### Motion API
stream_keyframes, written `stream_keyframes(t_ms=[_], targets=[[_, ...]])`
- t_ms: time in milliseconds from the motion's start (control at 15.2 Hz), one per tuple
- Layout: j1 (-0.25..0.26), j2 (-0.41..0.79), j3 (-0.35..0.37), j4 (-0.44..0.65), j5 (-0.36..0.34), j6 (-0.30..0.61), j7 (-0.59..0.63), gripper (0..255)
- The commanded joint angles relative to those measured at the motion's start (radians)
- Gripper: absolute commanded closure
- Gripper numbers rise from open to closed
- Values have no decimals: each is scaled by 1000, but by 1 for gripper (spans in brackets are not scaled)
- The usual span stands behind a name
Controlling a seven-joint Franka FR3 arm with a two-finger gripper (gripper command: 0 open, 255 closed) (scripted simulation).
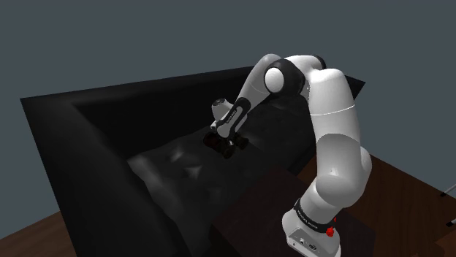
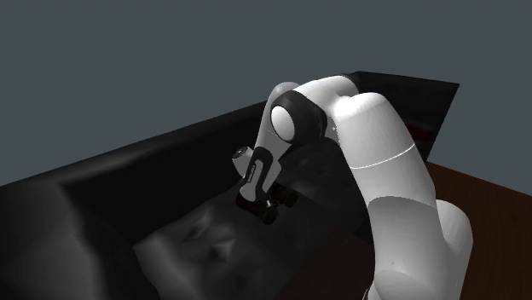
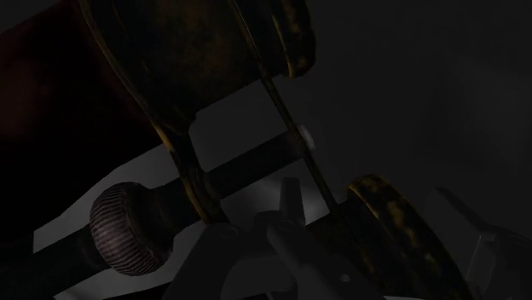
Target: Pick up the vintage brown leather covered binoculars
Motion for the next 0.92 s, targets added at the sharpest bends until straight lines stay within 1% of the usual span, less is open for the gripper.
stream_keyframes(t_ms=[0,462,858], targets=[[0,3,0,0,0,1,0,255],[-1,4,-1,0,0,2,0,255],[1,-73,0,-26,4,-46,-20,255]])
